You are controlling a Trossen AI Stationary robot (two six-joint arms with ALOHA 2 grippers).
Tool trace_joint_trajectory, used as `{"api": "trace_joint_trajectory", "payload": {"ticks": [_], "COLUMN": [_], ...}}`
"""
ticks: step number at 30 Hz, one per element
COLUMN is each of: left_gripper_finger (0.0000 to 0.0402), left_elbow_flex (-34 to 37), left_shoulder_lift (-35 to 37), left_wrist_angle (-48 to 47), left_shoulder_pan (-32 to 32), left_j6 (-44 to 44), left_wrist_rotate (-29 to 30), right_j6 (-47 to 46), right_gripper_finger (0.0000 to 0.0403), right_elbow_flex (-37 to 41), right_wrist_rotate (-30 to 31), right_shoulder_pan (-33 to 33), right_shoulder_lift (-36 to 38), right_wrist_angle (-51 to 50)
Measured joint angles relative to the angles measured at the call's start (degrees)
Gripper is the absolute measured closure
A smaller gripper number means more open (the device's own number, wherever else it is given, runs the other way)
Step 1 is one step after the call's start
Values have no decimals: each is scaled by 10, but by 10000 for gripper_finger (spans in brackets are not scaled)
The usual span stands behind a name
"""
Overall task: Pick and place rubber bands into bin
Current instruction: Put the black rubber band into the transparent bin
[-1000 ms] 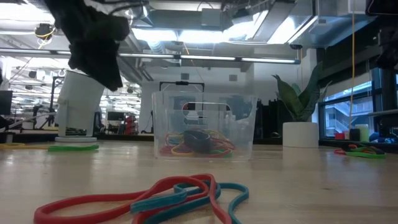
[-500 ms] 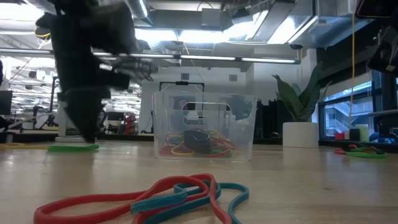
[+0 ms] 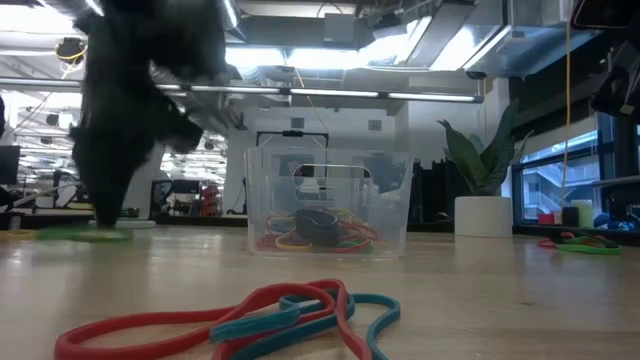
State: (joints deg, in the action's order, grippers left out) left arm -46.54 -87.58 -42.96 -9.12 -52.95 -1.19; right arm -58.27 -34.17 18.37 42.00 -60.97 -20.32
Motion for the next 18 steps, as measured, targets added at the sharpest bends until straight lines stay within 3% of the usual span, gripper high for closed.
{"api": "trace_joint_trajectory", "payload": {"ticks": [11,18], "left_gripper_finger": [400,400], "left_elbow_flex": [-74,-158], "left_shoulder_lift": [99,114], "left_wrist_angle": [-54,-26], "left_shoulder_pan": [5,8], "left_j6": [8,127], "left_wrist_rotate": [40,89], "right_j6": [2,2], "right_gripper_finger": [375,375], "right_elbow_flex": [0,0], "right_wrist_rotate": [0,0], "right_shoulder_pan": [-7,-7], "right_shoulder_lift": [0,0], "right_wrist_angle": [0,-1]}}
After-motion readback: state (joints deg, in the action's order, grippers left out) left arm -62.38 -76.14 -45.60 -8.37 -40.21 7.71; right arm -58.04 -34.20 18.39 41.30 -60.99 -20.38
